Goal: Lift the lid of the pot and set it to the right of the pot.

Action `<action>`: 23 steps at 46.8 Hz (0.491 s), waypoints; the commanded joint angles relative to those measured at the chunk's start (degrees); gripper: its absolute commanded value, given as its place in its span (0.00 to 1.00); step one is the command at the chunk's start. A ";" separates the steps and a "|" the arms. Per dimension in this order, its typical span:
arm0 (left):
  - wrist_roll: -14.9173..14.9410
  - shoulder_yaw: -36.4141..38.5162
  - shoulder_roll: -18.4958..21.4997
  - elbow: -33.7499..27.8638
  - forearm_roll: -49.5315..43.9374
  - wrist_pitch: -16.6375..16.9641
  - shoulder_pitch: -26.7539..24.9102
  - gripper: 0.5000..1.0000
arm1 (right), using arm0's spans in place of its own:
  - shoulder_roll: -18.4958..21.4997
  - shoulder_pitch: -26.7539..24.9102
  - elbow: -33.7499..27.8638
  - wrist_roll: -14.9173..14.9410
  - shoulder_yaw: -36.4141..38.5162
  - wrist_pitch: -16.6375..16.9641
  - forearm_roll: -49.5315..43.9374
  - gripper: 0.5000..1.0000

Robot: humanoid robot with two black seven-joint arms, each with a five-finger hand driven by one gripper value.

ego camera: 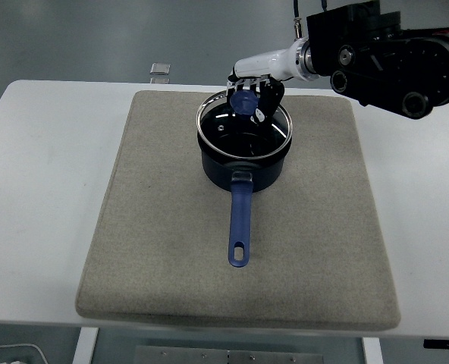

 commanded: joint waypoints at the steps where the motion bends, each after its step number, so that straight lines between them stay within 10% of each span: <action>1: 0.00 0.00 0.00 0.00 0.01 0.00 0.00 1.00 | -0.35 0.45 0.00 0.00 -0.01 0.55 0.01 0.06; 23: 0.00 0.00 0.00 0.00 0.01 0.00 0.00 1.00 | -5.53 3.88 -0.09 -0.27 -2.47 4.06 0.36 0.00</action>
